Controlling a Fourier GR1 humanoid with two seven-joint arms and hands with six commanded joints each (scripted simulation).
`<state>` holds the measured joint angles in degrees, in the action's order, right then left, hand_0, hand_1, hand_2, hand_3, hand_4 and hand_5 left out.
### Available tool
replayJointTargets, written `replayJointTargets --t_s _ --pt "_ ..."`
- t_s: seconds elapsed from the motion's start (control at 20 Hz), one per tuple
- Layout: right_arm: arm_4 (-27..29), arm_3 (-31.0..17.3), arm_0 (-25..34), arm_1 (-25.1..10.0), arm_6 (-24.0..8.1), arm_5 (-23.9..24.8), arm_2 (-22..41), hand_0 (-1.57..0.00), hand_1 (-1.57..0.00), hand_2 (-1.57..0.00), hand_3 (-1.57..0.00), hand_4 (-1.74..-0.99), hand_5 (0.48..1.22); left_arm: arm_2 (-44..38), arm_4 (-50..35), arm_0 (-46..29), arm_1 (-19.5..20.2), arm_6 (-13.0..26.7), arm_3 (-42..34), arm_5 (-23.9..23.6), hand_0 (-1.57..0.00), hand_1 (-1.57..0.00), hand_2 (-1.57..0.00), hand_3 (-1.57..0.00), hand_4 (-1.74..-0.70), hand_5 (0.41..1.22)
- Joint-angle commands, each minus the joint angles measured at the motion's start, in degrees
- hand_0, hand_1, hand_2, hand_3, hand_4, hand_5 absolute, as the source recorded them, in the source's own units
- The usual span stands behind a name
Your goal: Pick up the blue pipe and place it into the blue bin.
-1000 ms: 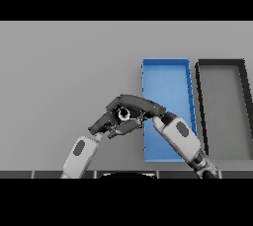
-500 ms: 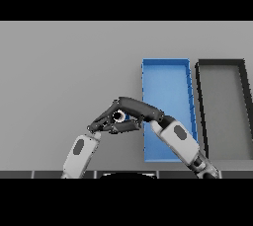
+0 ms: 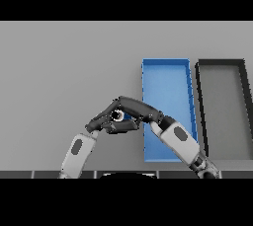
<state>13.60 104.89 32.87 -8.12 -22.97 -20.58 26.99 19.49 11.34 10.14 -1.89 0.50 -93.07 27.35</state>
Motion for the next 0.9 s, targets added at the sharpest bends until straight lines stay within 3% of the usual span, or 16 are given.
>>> replayJointTargets --t_s 0.0,0.15,0.2,0.25,0.35,0.55,0.7,0.85 --pt "-0.3 0.0 0.1 -0.1 -0.3 -0.1 0.1 -1.57 -1.57 -1.57 -1.57 -1.74 1.217 0.2 -0.1 -0.6 -0.4 1.3 -0.5 -0.2 -0.24 -0.22 -0.22 -0.19 -1.02 0.848" --pt "-1.4 0.2 -0.8 -0.5 1.2 -0.4 0.3 -1.57 -1.57 -1.57 -1.57 -1.74 1.219 -0.3 -1.5 -0.5 -0.9 3.4 0.0 0.1 -0.12 -0.11 -0.11 -0.1 -0.97 0.647" --pt "-1.5 -0.3 -0.7 0.0 1.3 -0.3 0.3 -1.57 -1.57 -1.57 -1.57 -1.74 1.219 -0.7 -2.1 -0.5 -1.1 4.8 -0.1 0.0 -0.1 -0.09 -0.09 -0.08 -0.97 0.603" --pt "-0.3 -0.4 -0.4 0.8 -0.3 0.3 -0.2 -1.57 -1.57 -1.57 -1.57 -1.741 1.22 -0.4 -1.3 -1.0 -0.9 3.3 -0.2 -0.5 -0.08 -0.07 -0.07 -0.06 -0.97 0.567" --pt "0.4 -0.2 -1.2 0.9 1.3 -0.1 -0.5 -1.57 -1.57 -1.57 -1.57 -1.741 1.22 -0.5 -0.6 -0.8 -0.6 3.9 -0.2 -1.1 -0.05 -0.05 -0.04 -0.04 -0.95 0.513" --pt "9.8 1.2 1.4 1.6 -3.6 2.6 -4.1 -1.57 -1.57 -1.57 -1.57 -1.741 1.221 0.1 0.7 -1.7 0.0 3.1 0.6 -1.3 -0.02 -0.02 -0.02 -0.02 -0.92 0.474" --pt "17.1 1.3 8.6 2.0 -9.2 6.2 -8.3 -1.57 -1.57 -1.57 -1.57 -1.741 1.221 0.1 0.4 -0.6 -0.6 4.2 0.8 -1.2 -0.01 -0.01 -0.01 -0.01 -0.91 0.456" --pt "23.6 -0.9 17.0 -0.2 -9.6 6.4 -13.3 -1.57 -1.57 -1.57 -1.57 -1.741 1.221 0.1 0.0 -1.0 -0.4 4.4 0.9 -0.7 0.0 0.0 0.0 0.0 -0.91 0.441"
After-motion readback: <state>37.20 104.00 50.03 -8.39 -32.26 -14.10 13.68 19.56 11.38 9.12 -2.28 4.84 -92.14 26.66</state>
